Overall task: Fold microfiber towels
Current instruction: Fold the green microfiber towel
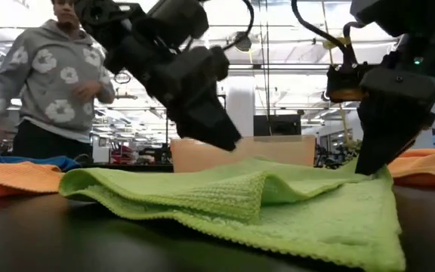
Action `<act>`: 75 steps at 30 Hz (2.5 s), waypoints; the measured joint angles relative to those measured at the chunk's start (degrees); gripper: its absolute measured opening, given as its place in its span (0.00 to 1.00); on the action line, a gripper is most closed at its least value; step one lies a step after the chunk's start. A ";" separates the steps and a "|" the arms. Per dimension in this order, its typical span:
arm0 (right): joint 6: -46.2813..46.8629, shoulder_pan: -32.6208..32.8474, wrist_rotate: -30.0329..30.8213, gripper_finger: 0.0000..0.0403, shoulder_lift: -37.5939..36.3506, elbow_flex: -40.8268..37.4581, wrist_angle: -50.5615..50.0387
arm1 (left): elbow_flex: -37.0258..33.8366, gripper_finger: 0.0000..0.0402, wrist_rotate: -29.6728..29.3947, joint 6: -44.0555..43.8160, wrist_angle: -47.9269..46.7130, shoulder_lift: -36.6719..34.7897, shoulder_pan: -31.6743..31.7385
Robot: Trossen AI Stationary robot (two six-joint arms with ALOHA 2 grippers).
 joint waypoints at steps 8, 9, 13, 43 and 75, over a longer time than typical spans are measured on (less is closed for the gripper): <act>-4.38 0.00 0.24 0.39 -6.03 0.00 0.70 | 0.05 0.49 -4.55 4.50 -2.13 -7.86 -7.66; -4.93 0.08 0.31 0.39 -7.00 0.00 1.33 | 0.03 0.48 -5.75 4.68 -2.18 -8.23 -8.75; -9.52 0.22 0.52 0.38 -9.76 0.00 3.94 | 0.03 0.46 -9.45 4.74 -1.20 -8.38 -12.54; -23.97 0.85 -0.04 0.39 -10.47 -5.83 26.16 | 0.02 0.44 -11.09 1.88 4.51 -3.26 -22.03; -23.98 2.47 -2.84 0.39 -4.27 -5.86 25.74 | 9.96 0.54 -15.00 10.27 5.37 11.55 -28.41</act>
